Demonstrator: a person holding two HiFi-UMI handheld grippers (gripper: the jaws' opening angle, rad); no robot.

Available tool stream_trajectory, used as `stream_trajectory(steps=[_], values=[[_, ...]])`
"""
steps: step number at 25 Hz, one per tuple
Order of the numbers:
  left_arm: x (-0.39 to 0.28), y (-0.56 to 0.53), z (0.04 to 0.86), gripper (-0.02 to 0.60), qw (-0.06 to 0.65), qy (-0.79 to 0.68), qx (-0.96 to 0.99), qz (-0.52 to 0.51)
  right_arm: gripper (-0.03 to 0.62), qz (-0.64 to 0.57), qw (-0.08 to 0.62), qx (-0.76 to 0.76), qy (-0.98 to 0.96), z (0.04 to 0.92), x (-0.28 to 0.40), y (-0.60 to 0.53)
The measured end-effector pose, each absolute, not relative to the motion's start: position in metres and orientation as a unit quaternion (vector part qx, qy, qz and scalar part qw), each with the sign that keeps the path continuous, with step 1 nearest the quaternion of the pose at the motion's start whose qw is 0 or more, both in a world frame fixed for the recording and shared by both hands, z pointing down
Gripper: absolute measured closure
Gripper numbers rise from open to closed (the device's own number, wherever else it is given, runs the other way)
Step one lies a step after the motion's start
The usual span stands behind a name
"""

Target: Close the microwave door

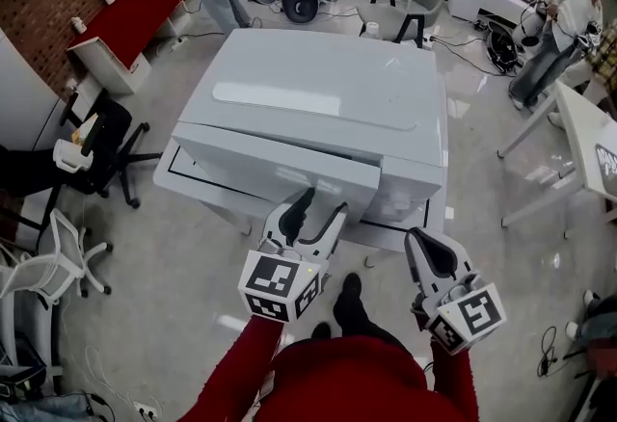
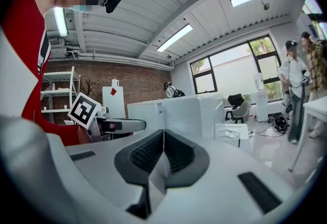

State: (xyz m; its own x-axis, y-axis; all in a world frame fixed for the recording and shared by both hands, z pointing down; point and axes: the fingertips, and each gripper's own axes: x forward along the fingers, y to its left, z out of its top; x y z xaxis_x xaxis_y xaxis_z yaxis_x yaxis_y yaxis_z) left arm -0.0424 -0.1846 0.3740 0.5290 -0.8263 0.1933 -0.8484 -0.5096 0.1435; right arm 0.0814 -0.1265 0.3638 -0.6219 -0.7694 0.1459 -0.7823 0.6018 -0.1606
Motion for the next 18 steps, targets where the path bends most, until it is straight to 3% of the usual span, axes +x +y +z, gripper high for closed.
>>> stream_trajectory(steps=[18], values=[[-0.0441,-0.1937,0.3739,0.390,0.089,-0.549,0.829,0.059,0.579,0.115,0.031,0.437,-0.892,0.3695,0.0866,-0.1300]])
